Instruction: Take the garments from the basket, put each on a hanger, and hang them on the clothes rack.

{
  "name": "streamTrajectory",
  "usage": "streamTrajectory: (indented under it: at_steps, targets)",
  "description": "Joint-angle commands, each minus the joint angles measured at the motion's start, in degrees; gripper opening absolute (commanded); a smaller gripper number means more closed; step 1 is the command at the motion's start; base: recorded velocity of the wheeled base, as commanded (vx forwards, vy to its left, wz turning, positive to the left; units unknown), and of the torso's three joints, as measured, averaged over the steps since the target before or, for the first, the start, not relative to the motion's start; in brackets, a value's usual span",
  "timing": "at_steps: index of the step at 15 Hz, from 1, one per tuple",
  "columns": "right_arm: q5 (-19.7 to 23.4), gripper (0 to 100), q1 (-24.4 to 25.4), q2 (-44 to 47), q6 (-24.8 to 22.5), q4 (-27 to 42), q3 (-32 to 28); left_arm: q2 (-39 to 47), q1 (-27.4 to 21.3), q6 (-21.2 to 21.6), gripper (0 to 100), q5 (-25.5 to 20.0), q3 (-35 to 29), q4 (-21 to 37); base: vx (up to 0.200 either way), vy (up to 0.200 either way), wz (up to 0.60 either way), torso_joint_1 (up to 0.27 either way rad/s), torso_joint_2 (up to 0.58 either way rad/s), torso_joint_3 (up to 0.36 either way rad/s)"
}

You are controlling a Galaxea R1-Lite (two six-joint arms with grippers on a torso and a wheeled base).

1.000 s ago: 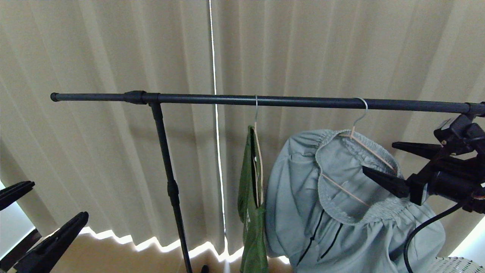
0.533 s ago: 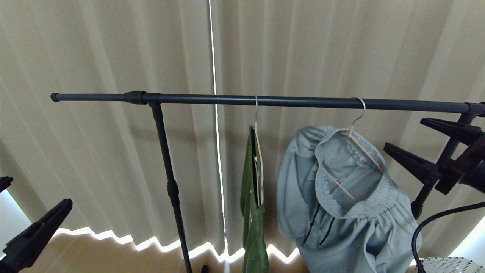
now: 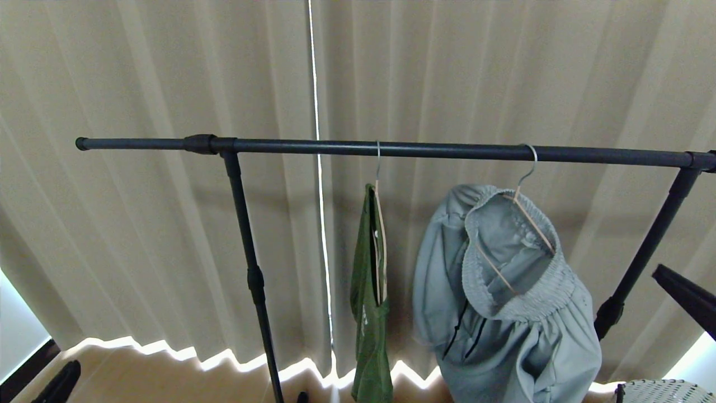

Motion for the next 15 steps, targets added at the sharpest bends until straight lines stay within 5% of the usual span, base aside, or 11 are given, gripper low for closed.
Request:
streamTrajectory:
  at_steps: [1,2,4,7,8,12,14,15]
  targets:
    - [-1.83,100,-5.98,-14.10,0.07,11.73,1.45,-9.78,0.28,-0.01,100,0.97,1.31,6.45,0.000,0.000,0.00,0.000,0.00,0.000]
    - [-2.89,100,-7.74,-20.43,0.07,20.87,1.27,-16.81,0.19,-0.01,100,0.97,0.78,14.45,0.000,0.000,0.00,0.000,0.00,0.000]
    - [-3.77,100,-7.74,-27.81,0.07,29.74,1.62,-24.11,0.19,0.43,100,1.06,1.84,21.65,0.000,0.000,0.00,0.000,0.00,0.000]
    - [-4.12,100,-7.65,-36.25,0.07,38.01,3.38,-24.02,-1.04,-2.39,100,-0.26,2.36,21.65,0.000,0.000,0.00,0.000,0.00,0.000]
    - [-4.03,100,-7.04,-39.94,0.07,38.62,6.11,-24.46,-4.82,-2.91,100,-2.72,2.36,21.65,0.000,0.000,0.00,0.000,0.00,0.000]
    - [-4.29,100,-6.33,-42.49,1.30,32.64,16.48,-24.55,-4.91,-2.91,100,-3.77,2.36,21.56,0.000,0.000,0.00,0.000,0.00,0.000]
    - [-6.31,100,-6.24,-42.49,2.62,29.22,17.44,-24.55,-4.82,-3.35,100,-3.60,2.36,21.48,0.000,0.000,0.00,0.000,0.00,0.000]
    - [-11.50,100,-6.24,-42.49,2.62,28.78,17.44,-24.55,-4.91,-3.18,100,-3.60,2.36,21.48,0.000,0.000,0.00,0.000,0.00,0.000]
